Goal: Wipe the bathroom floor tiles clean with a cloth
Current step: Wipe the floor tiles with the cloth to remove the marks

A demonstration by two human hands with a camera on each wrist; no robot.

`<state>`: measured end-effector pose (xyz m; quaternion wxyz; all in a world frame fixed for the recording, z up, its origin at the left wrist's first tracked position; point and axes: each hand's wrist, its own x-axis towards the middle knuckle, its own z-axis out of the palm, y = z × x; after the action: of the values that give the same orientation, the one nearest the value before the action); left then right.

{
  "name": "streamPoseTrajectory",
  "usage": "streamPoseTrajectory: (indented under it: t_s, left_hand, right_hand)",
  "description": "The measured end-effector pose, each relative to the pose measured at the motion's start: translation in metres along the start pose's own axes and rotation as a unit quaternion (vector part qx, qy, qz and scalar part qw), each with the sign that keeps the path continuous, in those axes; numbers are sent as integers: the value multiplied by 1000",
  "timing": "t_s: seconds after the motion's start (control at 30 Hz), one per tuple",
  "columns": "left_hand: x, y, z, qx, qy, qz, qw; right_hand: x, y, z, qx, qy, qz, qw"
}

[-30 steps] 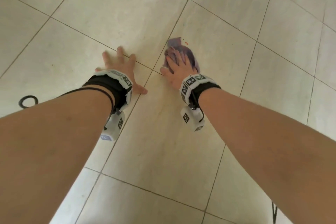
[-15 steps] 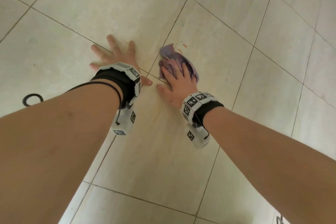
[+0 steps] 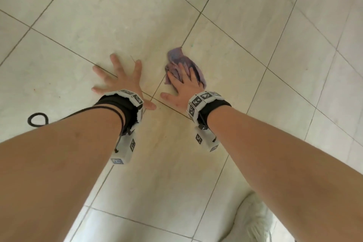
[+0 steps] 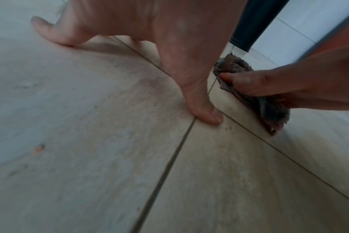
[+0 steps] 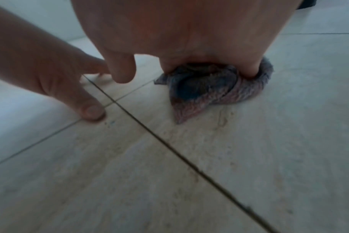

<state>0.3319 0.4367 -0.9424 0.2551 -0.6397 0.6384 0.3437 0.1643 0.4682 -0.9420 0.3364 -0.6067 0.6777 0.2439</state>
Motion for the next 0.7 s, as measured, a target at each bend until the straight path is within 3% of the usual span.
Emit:
streamPoseTrajectory:
  t_s: [0.13, 0.27, 0.37, 0.53, 0.7]
  left_hand:
    - [2, 1, -4, 8, -5, -6, 1000]
    - [0, 1, -4, 2, -2, -1, 1000]
    - [0, 2, -3, 0, 0, -1, 1000]
    - [-1, 3, 0, -2, 9, -4, 1000]
    - [4, 0, 4, 1, 21, -7, 1000]
  right_hand:
    - [-5, 0, 11, -8, 40, -33, 999]
    - [-49, 17, 54, -33, 63, -83, 994]
    - [-68, 53, 74, 9, 56, 18, 998]
    - [-9, 68, 22, 125, 137, 123, 975]
    - [44, 47, -39, 154, 142, 89, 974]
